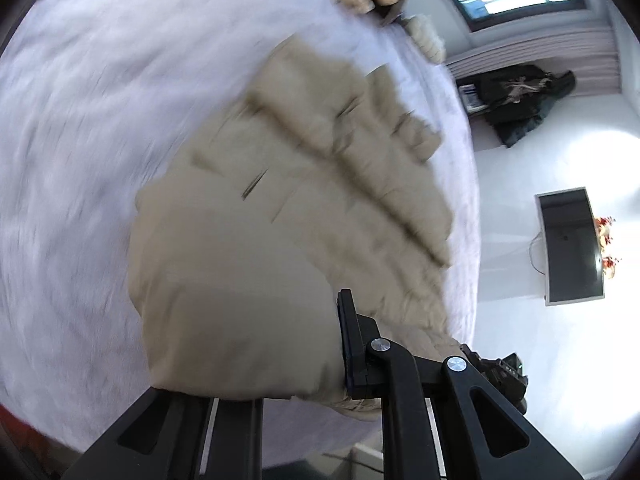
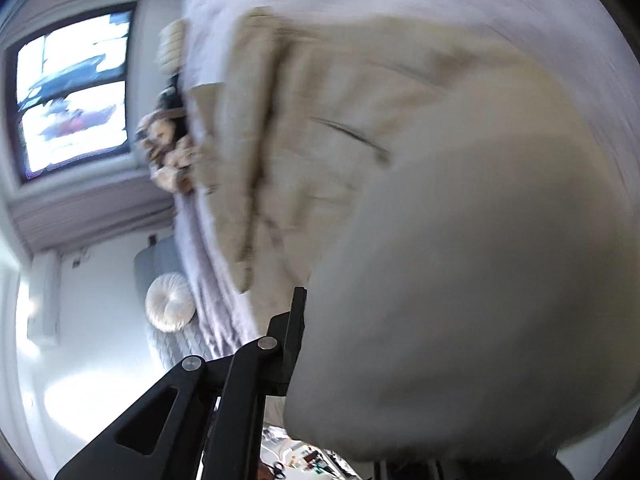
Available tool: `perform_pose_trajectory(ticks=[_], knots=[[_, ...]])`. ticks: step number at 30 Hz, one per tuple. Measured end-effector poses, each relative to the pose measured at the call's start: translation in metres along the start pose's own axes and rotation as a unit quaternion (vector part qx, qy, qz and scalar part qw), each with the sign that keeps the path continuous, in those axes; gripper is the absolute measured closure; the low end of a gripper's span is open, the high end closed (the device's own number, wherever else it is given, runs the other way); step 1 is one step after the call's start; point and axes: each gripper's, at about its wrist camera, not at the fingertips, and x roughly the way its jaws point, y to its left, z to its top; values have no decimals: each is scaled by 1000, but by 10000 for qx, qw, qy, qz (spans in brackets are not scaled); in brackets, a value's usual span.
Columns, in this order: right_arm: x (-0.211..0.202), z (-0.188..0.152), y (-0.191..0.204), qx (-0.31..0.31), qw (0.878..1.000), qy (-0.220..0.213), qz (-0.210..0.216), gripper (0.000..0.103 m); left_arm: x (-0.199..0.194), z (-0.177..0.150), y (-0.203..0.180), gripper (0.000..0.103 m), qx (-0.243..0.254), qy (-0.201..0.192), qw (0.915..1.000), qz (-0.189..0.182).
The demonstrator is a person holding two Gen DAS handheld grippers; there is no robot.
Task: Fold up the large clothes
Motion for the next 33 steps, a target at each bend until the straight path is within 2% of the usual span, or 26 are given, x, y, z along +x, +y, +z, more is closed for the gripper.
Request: perform_pose_trajectory(ticks=[3, 8, 13, 16, 19, 24, 26, 27, 28, 30, 31, 33], knots=[[2, 27, 44, -561, 9984, 65, 46, 94, -5, 39, -37, 86, 319, -311, 9990, -29], [17, 84, 120, -1400, 9901, 80, 51, 94, 1, 100, -78, 86, 531, -749, 9958, -47], [61, 143, 169, -1888, 9815, 270, -167, 94, 37, 160, -88, 86, 482, -977, 9938, 228], [103, 179, 175, -1789, 9819, 373, -506, 94, 79, 193, -74, 86, 420, -833, 9939, 591], [146, 208, 167, -1589, 9827, 436, -846, 94, 121, 210, -63, 86, 527, -599, 9931, 855], [170, 221, 144, -1285, 9860, 311, -1020, 90, 154, 226, -59, 83, 762, -310, 9891, 1220], [170, 224, 142, -1232, 9863, 287, -1062, 89, 154, 230, -61, 72, 849, -245, 9878, 1281], [170, 224, 142, -1216, 9865, 274, -1066, 87, 151, 231, -62, 53, 870, -269, 9876, 1277], [170, 223, 144, -1221, 9865, 275, -1055, 81, 146, 230, -64, 33, 891, -346, 9874, 1259], [164, 221, 151, -1322, 9858, 247, -1003, 56, 132, 229, -67, 23, 963, -573, 9848, 1329], [161, 219, 157, -1404, 9848, 215, -1004, 35, 126, 229, -69, 23, 1006, -623, 9842, 1317], [157, 216, 168, -1573, 9822, 193, -1012, 33, 114, 228, -71, 23, 1011, -737, 9822, 1403]])
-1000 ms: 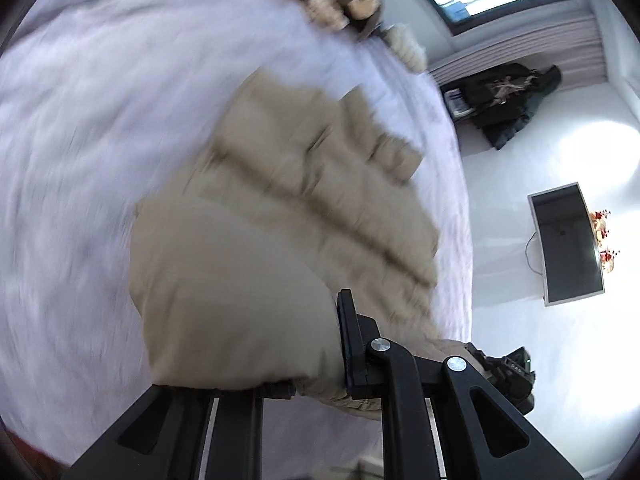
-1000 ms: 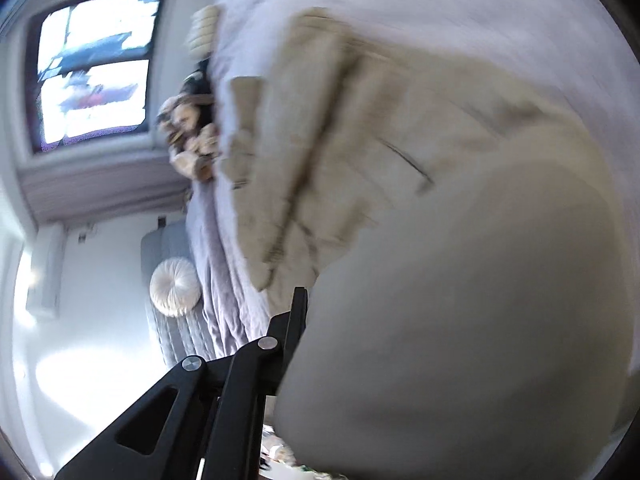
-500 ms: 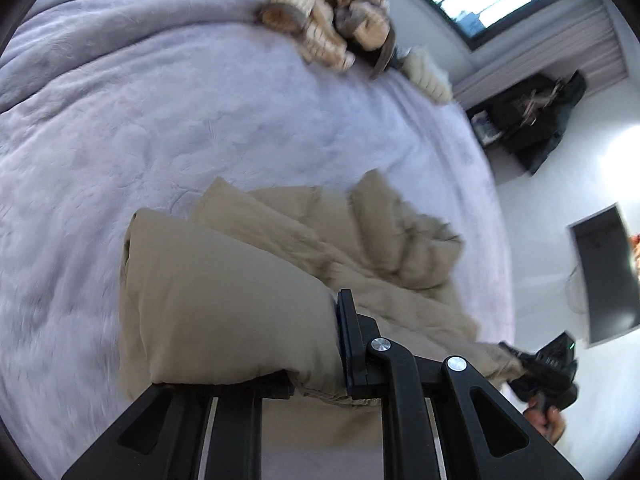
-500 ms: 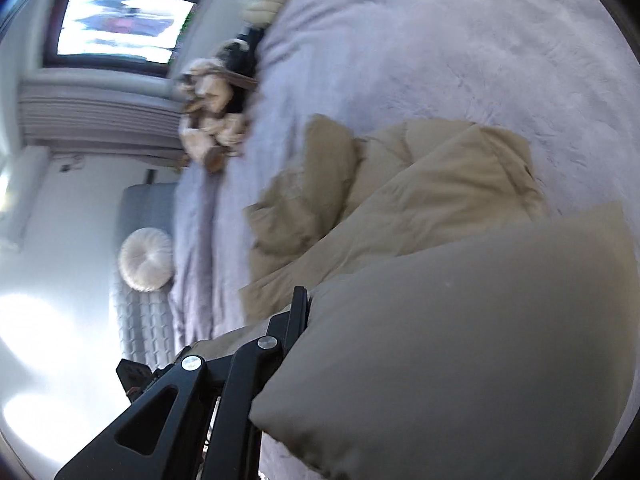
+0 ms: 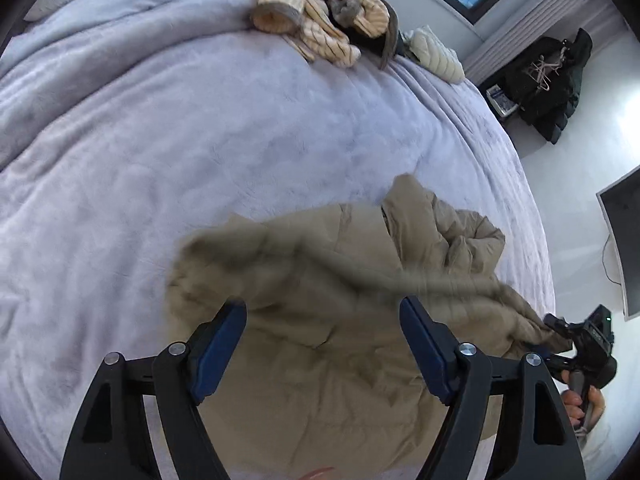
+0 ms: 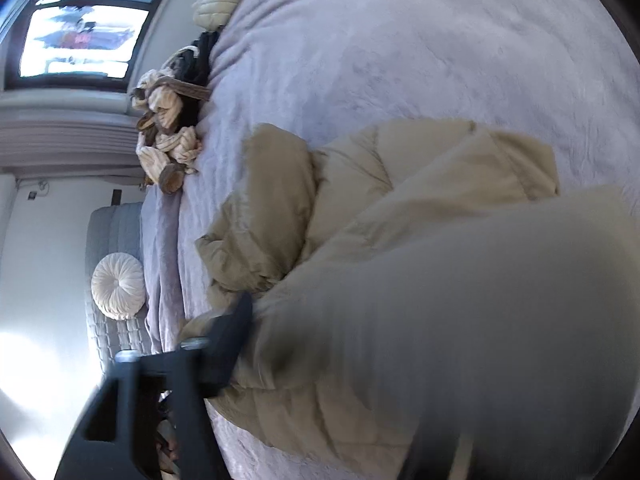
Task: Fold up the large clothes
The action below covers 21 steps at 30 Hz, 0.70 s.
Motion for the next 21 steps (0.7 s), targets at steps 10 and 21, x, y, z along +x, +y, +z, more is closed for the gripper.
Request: perform_pose_trajectory(ticks=[10, 21], knots=[[-16, -23, 31, -1630, 9790, -320, -1181, 81, 22, 3, -25, 42, 727, -177, 9969, 230], [24, 21, -14, -2138, 9509, -747, -2109, 95, 112, 18, -11, 42, 536, -355, 9937, 913]])
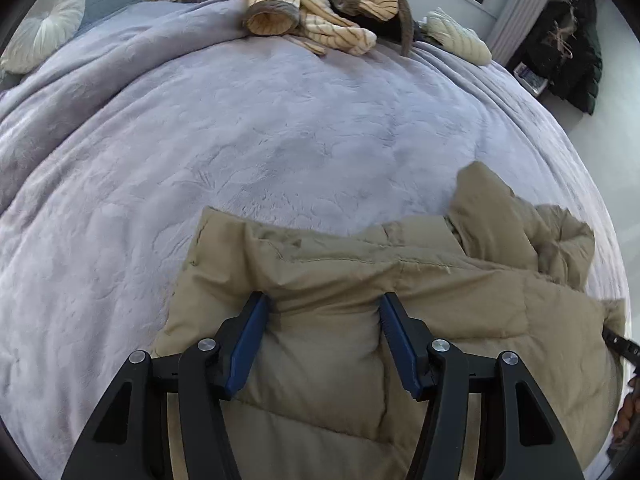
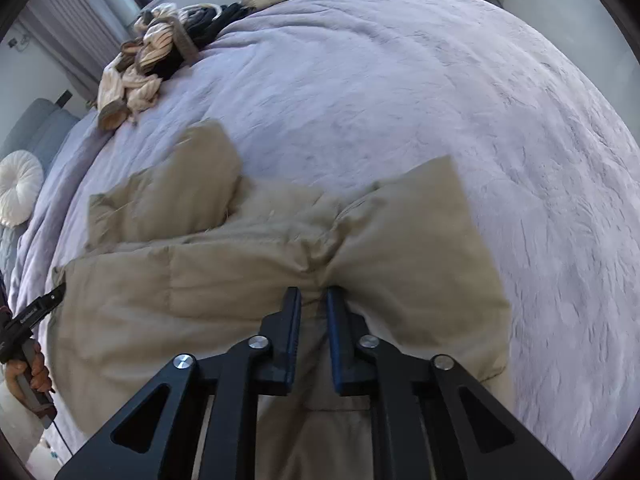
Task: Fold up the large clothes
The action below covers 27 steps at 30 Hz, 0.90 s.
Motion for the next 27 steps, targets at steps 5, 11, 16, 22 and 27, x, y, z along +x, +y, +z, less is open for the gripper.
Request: perform_pose_trajectory(ticks=[5, 11, 16, 22, 27], knots=[[16, 3, -30, 726, 9962, -304, 383, 98, 18, 1, 8, 42, -121, -58, 9996, -239], [46, -14, -79, 1966, 9696, -418, 1396, 103, 27, -2, 14, 42, -224, -142, 9984, -506], [40, -14, -75, 1992, 9694, -386, 1382, 103, 19, 5, 20, 42, -290, -121, 9981, -537], [10, -5, -70, 1820, 9799, -475, 663, 103, 5, 18, 43, 42, -447, -125, 9989, -33], [-24, -4, -57, 1501, 9864, -646, -155, 98, -11, 17, 68, 42, -774, -68, 9966, 279]])
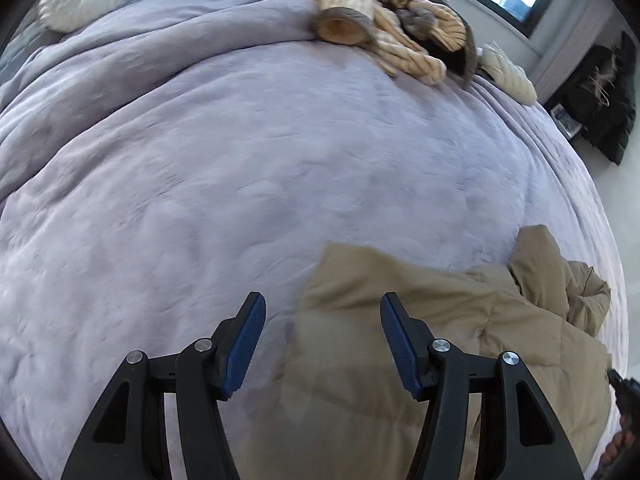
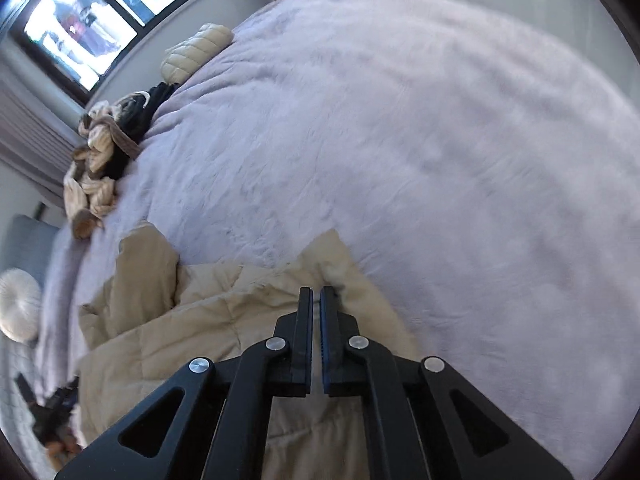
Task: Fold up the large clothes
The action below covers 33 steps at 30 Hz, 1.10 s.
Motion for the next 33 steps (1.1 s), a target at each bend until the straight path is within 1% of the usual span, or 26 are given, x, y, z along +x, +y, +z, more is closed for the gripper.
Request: perform_pose_trajectory(ticks=[1, 2, 3, 4, 5, 9, 15, 16, 17, 18, 19, 21, 23, 24, 26, 28, 30, 31, 32, 33], knots=[[-6, -1, 0, -2, 10000, -9, -7, 94, -6, -3, 3, 42, 9, 11, 10000, 10], [-13, -4, 0, 8, 10000, -7, 9, 85, -12, -6, 5, 42, 51, 19, 10000, 20], [-20, -7, 0, 19, 10000, 0, 24, 79, -19, -12, 6, 42, 123, 37, 9999, 27], [-28, -12, 1, 33, 10000, -1, 58, 62, -27, -17, 6, 42, 188, 50, 9998, 32], [-35, -18, 1, 45, 9999, -11, 98, 52, -34, -25, 7, 42, 257, 74, 9996, 26], [-56, -40, 6, 48, 9997, 50, 237, 51, -58, -52, 10, 42, 331, 242, 9991, -78], [-83, -72, 8, 134, 9990, 183, 388, 51, -86, -91, 12, 41, 368, 454, 9983, -65], [-87, -78, 8, 151, 9987, 225, 428, 49, -91, -98, 12, 29, 410, 505, 9979, -75], [-89, -83, 8, 165, 9984, 271, 461, 44, -95, -104, 11, 20, 445, 542, 9975, -68], [-93, -90, 7, 196, 9980, 330, 504, 42, -98, -110, 11, 8, 466, 554, 9974, -36], [-96, -98, 6, 242, 9975, 383, 548, 40, -104, -117, 10, 3, 486, 526, 9974, 21], [-101, -112, 4, 312, 9962, 506, 634, 38, -108, -128, 10, 3, 499, 525, 9973, 81], [-103, -129, 0, 417, 9946, 635, 704, 32, -107, -138, 13, 3, 424, 624, 9971, 53], [-104, -137, -2, 467, 9937, 695, 745, 31, -106, -141, 15, 1, 380, 668, 9970, 16], [-101, -151, -6, 593, 9917, 824, 786, 27, -102, -150, 19, 1, 194, 796, 9965, -149], [-95, -165, -12, 808, 9882, 1024, 808, 21, -100, -157, 23, 1, -18, 861, 9956, -382], [-88, -175, -19, 1049, 9840, 1148, 870, 19, -98, -163, 29, 1, -217, 918, 9941, -539], [-86, -179, -22, 1145, 9823, 1176, 905, 16, -96, -166, 32, 1, -335, 1005, 9923, -636], [-84, -182, -24, 1205, 9809, 1199, 941, 7, -94, -168, 36, 1, -421, 1061, 9910, -696], [-81, -186, -26, 1272, 9789, 1243, 1005, 1, -91, -170, 39, 1, -518, 1131, 9892, -779]])
